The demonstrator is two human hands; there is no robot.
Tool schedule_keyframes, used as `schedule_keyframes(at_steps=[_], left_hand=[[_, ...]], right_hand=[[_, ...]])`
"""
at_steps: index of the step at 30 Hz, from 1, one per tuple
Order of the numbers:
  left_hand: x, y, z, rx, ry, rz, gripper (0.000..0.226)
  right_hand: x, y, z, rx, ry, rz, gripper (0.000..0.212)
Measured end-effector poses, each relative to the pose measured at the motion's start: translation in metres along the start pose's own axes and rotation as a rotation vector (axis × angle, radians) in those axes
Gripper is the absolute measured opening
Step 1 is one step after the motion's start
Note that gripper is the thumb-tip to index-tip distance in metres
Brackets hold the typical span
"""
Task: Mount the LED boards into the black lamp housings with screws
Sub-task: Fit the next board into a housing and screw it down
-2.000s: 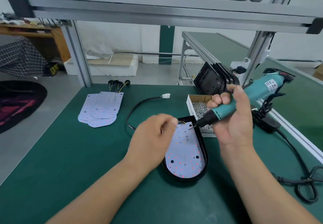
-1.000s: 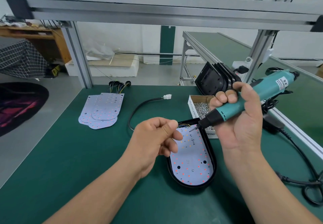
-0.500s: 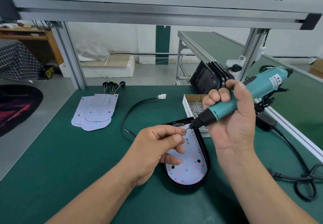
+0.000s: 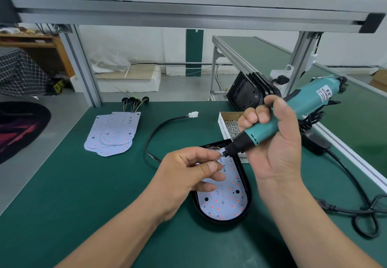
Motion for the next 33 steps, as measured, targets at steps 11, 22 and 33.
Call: schedule_keyframes(at_steps=[11,22,33], left_hand=[[-0.003,0.001,-0.002,-0.122,-0.081,0.031,0.031],[-0.002,0.004,-0.006,-0.29,-0.185,-0.035,0.04],[0.001,0.008,-0.007,-0.419,-0.262,-0.102,0.039]], right_hand=[[-0.001,0.002,-0.004,0.012,-0.027,0.008,0.012],[0.002,-0.004,-0.002,0.099,0.015,0.096,0.01],[0.001,0.006,-0.015,0.083,-0.051,-0.099,0.011]])
Point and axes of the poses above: each hand's wrist, its own x-axis away from the middle knuckle, its own y-axis out of the back of the hand, z = x × y, the point moved 5 cm from there along -x, towards the middle knuckle, and after that the axes turned 12 degrees about x, right-handed, at the moved point
